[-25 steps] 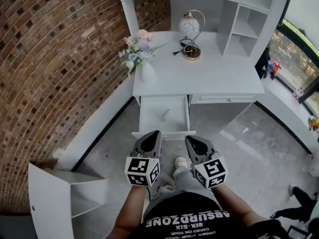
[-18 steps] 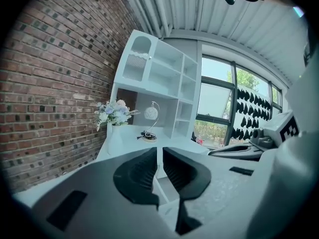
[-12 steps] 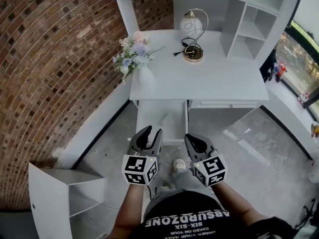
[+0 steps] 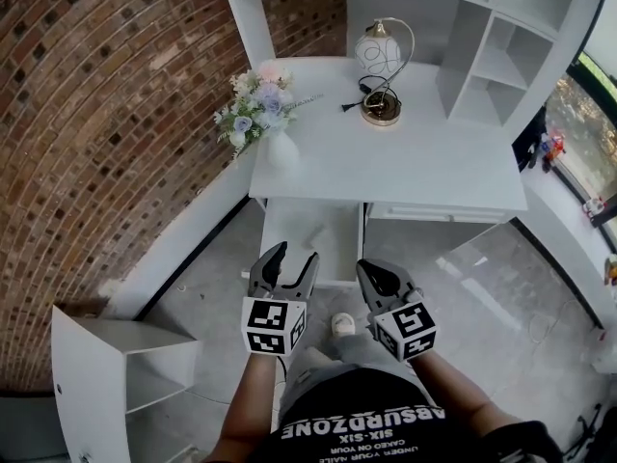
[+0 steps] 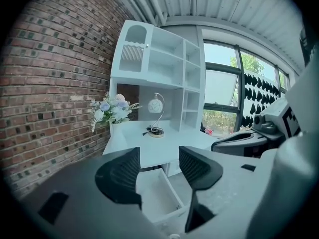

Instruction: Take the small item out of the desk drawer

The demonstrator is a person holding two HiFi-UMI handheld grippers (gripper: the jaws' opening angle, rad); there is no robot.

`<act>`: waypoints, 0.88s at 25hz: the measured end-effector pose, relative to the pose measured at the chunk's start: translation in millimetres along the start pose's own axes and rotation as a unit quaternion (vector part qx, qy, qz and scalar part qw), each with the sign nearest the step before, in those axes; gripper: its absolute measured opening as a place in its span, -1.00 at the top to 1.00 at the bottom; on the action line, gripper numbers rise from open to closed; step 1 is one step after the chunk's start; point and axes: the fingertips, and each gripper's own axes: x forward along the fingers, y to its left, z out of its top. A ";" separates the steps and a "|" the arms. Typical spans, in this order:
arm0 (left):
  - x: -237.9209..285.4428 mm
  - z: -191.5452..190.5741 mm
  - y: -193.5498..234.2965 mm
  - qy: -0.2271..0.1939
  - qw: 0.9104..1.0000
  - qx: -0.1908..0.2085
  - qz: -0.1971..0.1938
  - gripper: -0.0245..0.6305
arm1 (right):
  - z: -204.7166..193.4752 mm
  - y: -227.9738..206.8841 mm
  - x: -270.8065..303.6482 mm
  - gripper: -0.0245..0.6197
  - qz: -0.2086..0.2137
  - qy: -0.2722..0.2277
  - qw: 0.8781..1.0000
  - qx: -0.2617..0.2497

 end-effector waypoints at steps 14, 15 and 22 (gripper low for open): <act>37.3 -34.3 19.5 0.057 0.998 0.003 0.001 0.23 | -9.6 -21.2 30.7 0.93 0.002 0.023 1.000 0.011; 41.3 -35.3 21.4 0.060 0.998 0.003 -0.002 0.23 | -11.1 -23.1 34.2 0.93 0.000 0.026 1.000 0.014; 70.6 -25.4 38.3 0.081 0.996 0.016 -0.038 0.23 | -8.2 -36.4 60.4 0.93 -0.020 0.040 0.998 0.036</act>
